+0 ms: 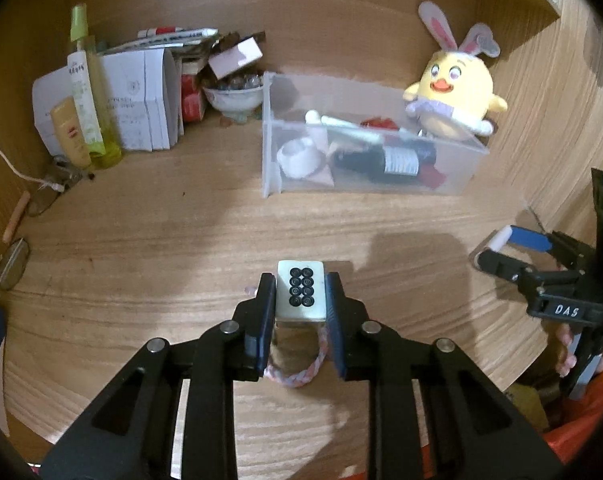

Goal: Organize objects
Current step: 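Grasp the white red-capped tube with the right tool while the left grasps the dotted tag, then carry the white tube and dotted tag over the clear bin with both tools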

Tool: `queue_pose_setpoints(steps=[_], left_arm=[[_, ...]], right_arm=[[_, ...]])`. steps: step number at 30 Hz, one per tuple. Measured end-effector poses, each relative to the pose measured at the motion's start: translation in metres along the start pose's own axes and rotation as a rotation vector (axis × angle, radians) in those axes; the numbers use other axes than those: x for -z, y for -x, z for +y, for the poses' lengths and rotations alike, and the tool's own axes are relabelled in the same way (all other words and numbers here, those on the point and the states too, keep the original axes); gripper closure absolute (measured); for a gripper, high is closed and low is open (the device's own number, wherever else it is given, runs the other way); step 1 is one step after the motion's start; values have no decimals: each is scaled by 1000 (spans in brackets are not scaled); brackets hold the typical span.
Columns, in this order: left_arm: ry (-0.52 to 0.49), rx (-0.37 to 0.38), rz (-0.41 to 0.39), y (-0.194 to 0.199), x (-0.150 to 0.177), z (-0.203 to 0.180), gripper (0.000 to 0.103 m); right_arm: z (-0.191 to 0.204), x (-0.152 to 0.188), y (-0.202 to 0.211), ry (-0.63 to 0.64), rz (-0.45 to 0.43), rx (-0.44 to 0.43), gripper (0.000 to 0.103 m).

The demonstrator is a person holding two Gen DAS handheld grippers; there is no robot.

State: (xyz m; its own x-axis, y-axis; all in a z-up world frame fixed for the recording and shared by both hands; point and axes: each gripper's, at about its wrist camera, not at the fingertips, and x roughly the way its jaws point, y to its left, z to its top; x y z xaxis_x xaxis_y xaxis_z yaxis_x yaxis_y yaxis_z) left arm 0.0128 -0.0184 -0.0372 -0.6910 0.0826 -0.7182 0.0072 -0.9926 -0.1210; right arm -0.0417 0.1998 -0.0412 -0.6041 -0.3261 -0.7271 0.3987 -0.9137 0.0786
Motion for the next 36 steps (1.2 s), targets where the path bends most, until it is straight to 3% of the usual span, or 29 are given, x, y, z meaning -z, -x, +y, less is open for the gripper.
queue_pose_setpoints(steps=[18, 36], left_arm=[[3, 67, -116, 0, -54, -10, 79], [-19, 42, -179, -3, -107, -2, 79]], right_arm=[[10, -46, 17, 29, -113, -18, 20], [10, -101, 26, 92, -223, -22, 20]])
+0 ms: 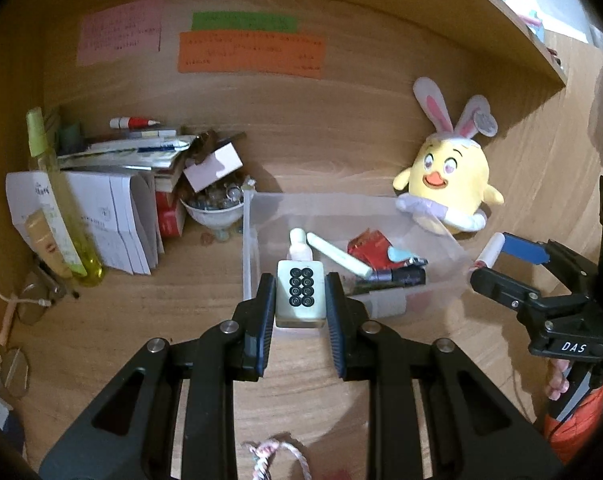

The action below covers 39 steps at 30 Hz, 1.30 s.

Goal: Organize objects
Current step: 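Carry the white tube and dotted tag over the clear bin with both tools, then open both tools to drop the white tube and tag into the bin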

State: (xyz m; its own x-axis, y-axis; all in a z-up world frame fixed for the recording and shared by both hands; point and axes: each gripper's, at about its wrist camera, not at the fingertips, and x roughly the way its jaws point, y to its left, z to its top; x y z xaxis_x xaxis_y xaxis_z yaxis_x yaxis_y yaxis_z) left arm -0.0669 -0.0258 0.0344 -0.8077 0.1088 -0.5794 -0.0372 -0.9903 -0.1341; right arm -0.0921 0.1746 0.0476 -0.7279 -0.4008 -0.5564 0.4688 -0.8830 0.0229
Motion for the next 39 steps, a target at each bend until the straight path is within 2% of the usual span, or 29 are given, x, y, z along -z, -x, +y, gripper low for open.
queue_pose_setpoints(steps=[7, 12, 16, 19, 28, 39], left_arm=[[14, -5, 1, -13, -13, 7, 79], [19, -5, 39, -34, -16, 9, 79], [25, 9, 69, -49, -15, 10, 79], [31, 47, 101, -62, -14, 11, 79], [13, 49, 147, -88, -10, 5, 79], [11, 64, 167, -98, -7, 6, 79]], right_arm=[[-12, -20, -8, -18, -27, 7, 20], [-17, -28, -16, -24, -31, 28, 20], [-19, -30, -31, -26, -6, 29, 20], [-20, -26, -46, -38, 24, 34, 20], [-26, -9, -94, -70, 146, 26, 20], [-20, -4, -107, -55, 175, 18, 20]])
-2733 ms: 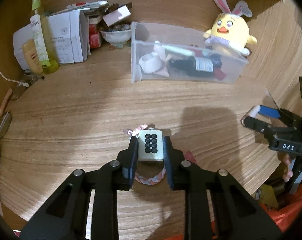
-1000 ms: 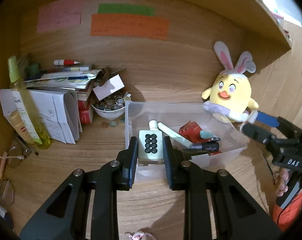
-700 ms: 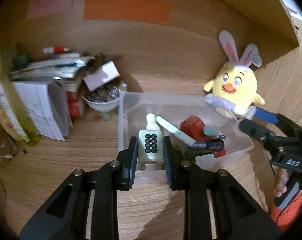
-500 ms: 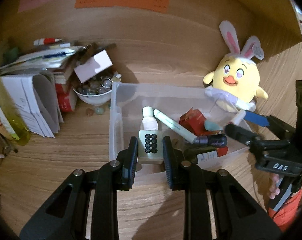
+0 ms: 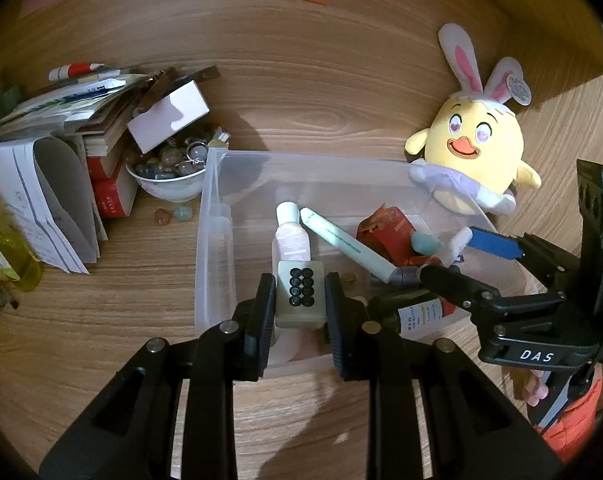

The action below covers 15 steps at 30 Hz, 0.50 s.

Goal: Organize objects
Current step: 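Open both tools to drop the white tube and tag into the bin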

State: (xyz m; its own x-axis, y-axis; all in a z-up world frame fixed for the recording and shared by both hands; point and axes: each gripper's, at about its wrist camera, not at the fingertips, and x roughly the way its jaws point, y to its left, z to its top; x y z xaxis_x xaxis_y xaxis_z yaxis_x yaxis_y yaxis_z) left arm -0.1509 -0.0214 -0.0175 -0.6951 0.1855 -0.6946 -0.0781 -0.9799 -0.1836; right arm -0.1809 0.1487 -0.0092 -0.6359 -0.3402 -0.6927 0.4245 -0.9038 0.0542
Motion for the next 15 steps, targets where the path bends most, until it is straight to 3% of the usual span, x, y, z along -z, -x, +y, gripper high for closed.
queue_pose_setpoints(steps=[7, 15], left_arm=[[-9, 17, -2, 1, 1, -4, 76], [-13, 11, -26, 12, 2, -7, 62]], right_arm=[[0, 0, -5, -19, 17, -7, 20], [3, 0, 3, -7, 28, -17, 19]])
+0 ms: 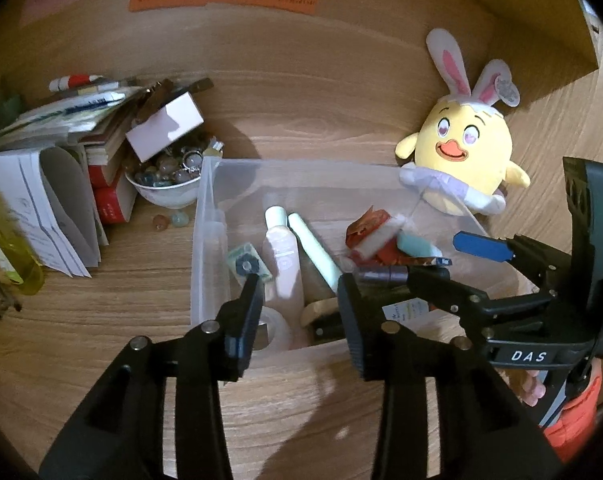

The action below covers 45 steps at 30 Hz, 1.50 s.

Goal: Organize objects
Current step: 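Open both tools to drop the white tube and tag into the bin, then withdraw both tools toward the pink braided cord and the small pink clip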

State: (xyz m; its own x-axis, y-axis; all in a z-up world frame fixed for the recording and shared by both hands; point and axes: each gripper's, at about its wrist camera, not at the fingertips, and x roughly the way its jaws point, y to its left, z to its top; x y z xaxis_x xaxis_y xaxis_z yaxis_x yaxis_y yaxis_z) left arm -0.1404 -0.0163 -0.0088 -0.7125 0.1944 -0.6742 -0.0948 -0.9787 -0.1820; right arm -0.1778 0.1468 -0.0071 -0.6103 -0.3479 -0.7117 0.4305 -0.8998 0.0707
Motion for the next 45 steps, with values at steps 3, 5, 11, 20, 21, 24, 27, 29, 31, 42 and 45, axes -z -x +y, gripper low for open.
queue_pose_setpoints(steps=[3, 5, 11, 20, 21, 24, 27, 29, 31, 42, 45], left_arm=[[1, 9, -10, 8, 1, 0, 58], [1, 3, -26, 15, 2, -1, 50], [-21, -7, -65, 39, 8, -6, 37], [-43, -30, -98, 74, 24, -10, 21], [-39, -35, -100, 77, 26, -9, 21], [-26, -45, -97, 86, 35, -4, 21], [-18, -59, -92, 92, 43, -1, 20], [-11, -68, -84, 95, 50, 2, 20], [-6, -78, -72, 97, 58, 4, 20], [29, -100, 38, 85, 107, 27, 30], [29, -89, 80, 79, 117, 31, 44]], right_arm=[[5, 0, 7, 16, -10, -3, 19], [9, 1, 14, 27, -20, -1, 19], [24, 6, 35, 61, -51, -10, 18], [52, 26, 63, 120, -75, -49, 17], [54, 28, 65, 121, -74, -54, 16], [64, 38, 69, 122, -61, -88, 16], [76, 48, 72, 137, -52, -100, 16], [82, 56, 74, 143, -47, -107, 16], [88, 64, 74, 137, -35, -121, 16], [109, 110, 61, 130, 49, -160, 20], [117, 120, 56, 136, 86, -190, 32]])
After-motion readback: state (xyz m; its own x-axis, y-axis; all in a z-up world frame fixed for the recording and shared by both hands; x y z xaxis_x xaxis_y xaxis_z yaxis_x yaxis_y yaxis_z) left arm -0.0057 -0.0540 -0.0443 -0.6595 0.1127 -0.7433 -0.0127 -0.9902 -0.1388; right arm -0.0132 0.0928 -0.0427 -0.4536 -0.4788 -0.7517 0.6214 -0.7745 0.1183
